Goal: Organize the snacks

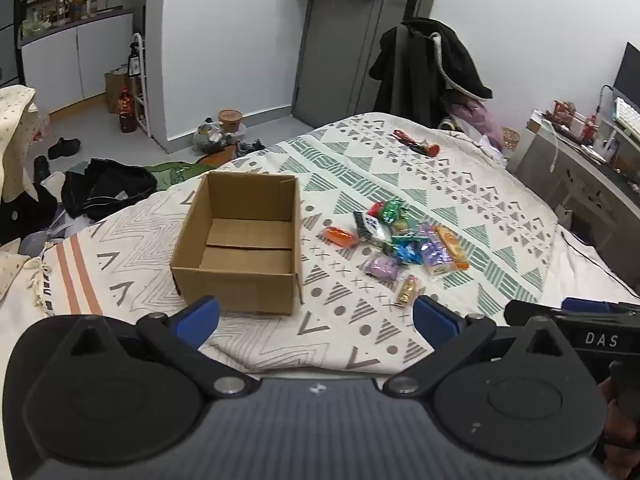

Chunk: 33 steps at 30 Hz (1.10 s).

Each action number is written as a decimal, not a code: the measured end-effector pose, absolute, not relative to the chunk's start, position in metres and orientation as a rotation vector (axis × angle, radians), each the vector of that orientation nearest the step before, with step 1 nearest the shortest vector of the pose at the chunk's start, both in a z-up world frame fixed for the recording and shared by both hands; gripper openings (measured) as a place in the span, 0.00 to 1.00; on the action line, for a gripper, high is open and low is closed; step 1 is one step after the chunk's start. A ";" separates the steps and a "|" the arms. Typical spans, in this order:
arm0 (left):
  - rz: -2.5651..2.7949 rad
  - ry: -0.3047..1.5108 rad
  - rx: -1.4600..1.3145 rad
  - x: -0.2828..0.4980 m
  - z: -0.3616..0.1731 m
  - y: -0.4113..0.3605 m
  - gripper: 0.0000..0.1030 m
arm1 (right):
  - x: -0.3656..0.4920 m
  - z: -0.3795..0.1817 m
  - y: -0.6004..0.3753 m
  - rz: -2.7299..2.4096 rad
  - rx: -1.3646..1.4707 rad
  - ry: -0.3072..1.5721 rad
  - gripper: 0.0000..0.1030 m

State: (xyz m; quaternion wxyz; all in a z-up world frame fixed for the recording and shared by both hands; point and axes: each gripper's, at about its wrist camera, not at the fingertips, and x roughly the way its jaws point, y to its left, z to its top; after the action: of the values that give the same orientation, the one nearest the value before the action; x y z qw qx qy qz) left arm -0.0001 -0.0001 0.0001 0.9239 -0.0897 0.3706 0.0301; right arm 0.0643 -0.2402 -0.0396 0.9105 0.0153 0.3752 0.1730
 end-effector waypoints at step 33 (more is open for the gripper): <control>0.023 0.775 -0.166 -0.013 0.002 -0.013 1.00 | 0.047 -0.023 -0.249 0.327 0.038 0.748 1.00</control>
State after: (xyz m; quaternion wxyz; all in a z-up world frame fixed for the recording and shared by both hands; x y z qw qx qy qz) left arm -0.0131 -0.0133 0.0024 0.9223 -0.0810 0.3776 0.0111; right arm 0.0468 -0.2490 -0.0235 0.9176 0.0187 0.3639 0.1591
